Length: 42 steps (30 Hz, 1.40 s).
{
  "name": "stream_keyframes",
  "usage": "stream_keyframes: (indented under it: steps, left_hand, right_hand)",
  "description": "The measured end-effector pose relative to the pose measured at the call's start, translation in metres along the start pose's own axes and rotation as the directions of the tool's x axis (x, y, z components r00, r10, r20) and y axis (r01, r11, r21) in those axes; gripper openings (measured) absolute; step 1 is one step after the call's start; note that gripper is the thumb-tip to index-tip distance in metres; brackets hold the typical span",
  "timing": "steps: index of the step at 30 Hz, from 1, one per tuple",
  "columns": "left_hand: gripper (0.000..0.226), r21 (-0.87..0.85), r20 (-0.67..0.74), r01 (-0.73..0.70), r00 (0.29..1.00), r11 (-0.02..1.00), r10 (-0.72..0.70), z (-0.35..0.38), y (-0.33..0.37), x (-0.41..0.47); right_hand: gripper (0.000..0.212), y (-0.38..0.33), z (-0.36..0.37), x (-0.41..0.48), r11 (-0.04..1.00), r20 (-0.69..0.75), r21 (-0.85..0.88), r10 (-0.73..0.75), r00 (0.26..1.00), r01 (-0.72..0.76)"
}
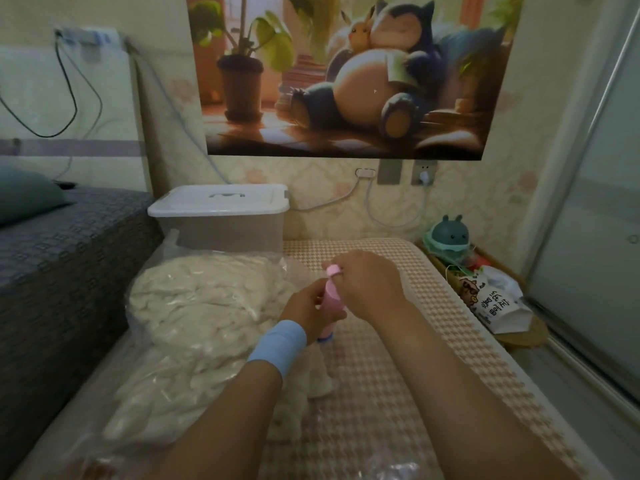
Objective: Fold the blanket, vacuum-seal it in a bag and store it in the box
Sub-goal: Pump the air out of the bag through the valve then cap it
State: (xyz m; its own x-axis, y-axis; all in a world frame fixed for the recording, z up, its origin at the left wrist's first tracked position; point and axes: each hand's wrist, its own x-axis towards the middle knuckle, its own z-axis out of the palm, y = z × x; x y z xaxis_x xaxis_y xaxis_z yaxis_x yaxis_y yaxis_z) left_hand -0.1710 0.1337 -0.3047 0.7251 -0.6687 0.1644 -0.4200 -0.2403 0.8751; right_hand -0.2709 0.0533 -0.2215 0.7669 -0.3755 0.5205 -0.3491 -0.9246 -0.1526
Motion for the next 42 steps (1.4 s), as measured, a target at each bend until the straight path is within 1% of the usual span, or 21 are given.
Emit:
stream_keyframes:
  steps: [3,6,7,9,11,12,13,14,16,18,20,21,22,25,27,30,34,36,38,40,42]
  left_hand:
    - [0.053,-0.023,-0.024,-0.017,1.000,1.000,0.017,0.003,-0.001,0.000]
    - [0.056,0.001,0.019,-0.019,1.000,1.000,0.019,0.005,0.001,0.000]
    - [0.054,0.007,0.034,-0.016,0.999,1.000,0.016,0.005,0.002,-0.001]
    - [0.051,0.019,0.041,-0.009,0.999,1.000,0.008,0.007,0.005,-0.001]
    - [0.045,0.047,0.033,-0.012,0.999,0.999,0.011,0.010,0.008,-0.004]
    - [0.042,0.056,0.030,-0.014,0.999,0.998,0.013,0.011,0.007,-0.004]
    - [0.040,0.058,0.024,-0.016,1.000,0.998,0.015,0.011,0.007,-0.003]
    - [0.041,0.051,0.017,-0.015,1.000,0.999,0.015,0.011,0.005,-0.004]
    - [0.051,0.055,0.001,-0.027,1.000,0.998,0.027,0.006,0.004,-0.002]
    - [0.059,0.082,0.005,-0.043,0.999,0.996,0.043,0.001,0.003,0.000]
    - [0.058,0.093,0.022,-0.035,0.999,0.995,0.033,-0.001,0.005,-0.001]
    - [0.055,0.082,0.034,-0.019,0.999,0.996,0.016,0.000,0.006,-0.002]
    - [0.050,0.074,0.044,-0.012,0.999,0.997,0.009,0.001,0.007,-0.002]
    - [0.022,0.123,0.036,-0.031,0.999,0.992,0.027,0.004,0.011,-0.008]
    - [0.012,0.146,0.017,-0.052,0.999,0.988,0.050,0.004,0.009,-0.009]
    - [0.022,0.068,-0.017,-0.078,0.997,0.995,0.080,-0.002,0.007,-0.009]
    - [0.049,0.092,0.013,-0.083,0.997,0.992,0.083,-0.008,0.003,-0.003]
    - [0.047,0.096,0.034,-0.085,0.996,0.992,0.082,-0.004,0.004,-0.004]
    - [0.039,0.094,0.055,-0.082,0.995,0.992,0.077,-0.001,0.009,-0.006]
    - [0.032,0.072,0.069,-0.072,0.995,0.995,0.068,0.000,0.014,-0.009]
    - [0.033,0.072,0.066,-0.083,0.995,0.994,0.078,0.001,0.015,-0.010]
  right_hand:
    - [0.026,0.002,-0.034,0.012,0.990,-0.334,-0.048,-0.138,0.932,0.129]
    - [0.030,0.007,-0.058,0.015,0.972,-0.666,-0.003,-0.177,0.724,0.235]
    - [0.031,0.010,-0.051,0.011,0.969,-0.682,0.028,-0.162,0.713,0.247]
    - [0.032,0.021,-0.019,-0.001,0.974,-0.538,0.078,-0.140,0.831,0.215]
    - [0.041,0.034,0.018,-0.013,0.988,-0.119,0.035,-0.143,0.983,0.148]
    - [0.048,0.039,0.029,-0.016,0.984,0.064,-0.047,-0.167,0.984,0.170]
    - [0.047,0.041,0.030,-0.015,0.973,0.125,-0.095,-0.198,0.972,0.211]
    - [0.036,0.039,0.021,-0.011,0.969,0.088,-0.092,-0.220,0.971,0.228]
    - [0.019,0.027,-0.010,0.000,0.966,-0.183,-0.046,-0.259,0.948,0.255]
    - [0.019,0.015,-0.049,0.008,0.958,-0.523,-0.020,-0.254,0.813,0.287]
    - [0.017,0.011,-0.057,0.010,0.938,-0.698,0.063,-0.202,0.687,0.340]
    - [0.016,0.010,-0.045,0.006,0.944,-0.699,0.067,-0.187,0.690,0.324]
    - [0.017,0.012,-0.027,-0.001,0.953,-0.643,0.071,-0.183,0.744,0.296]
    - [0.040,0.024,0.027,-0.020,0.971,-0.188,0.148,-0.161,0.969,0.190]
    - [0.043,0.024,0.037,-0.021,0.974,-0.012,0.164,-0.156,0.988,0.155]
    - [0.042,0.013,0.007,-0.003,0.961,-0.185,0.147,-0.204,0.961,0.233]
    - [0.033,0.000,-0.043,0.015,0.940,-0.653,0.083,-0.200,0.731,0.332]
    - [0.030,0.001,-0.039,0.015,0.953,-0.714,0.091,-0.141,0.685,0.290]
    - [0.031,0.007,-0.011,0.004,0.970,-0.556,0.118,-0.114,0.824,0.213]
    - [0.030,0.016,0.024,-0.010,0.987,-0.182,0.112,-0.095,0.979,0.116]
    - [0.026,0.022,0.035,-0.015,0.996,0.045,0.028,-0.083,0.996,0.082]
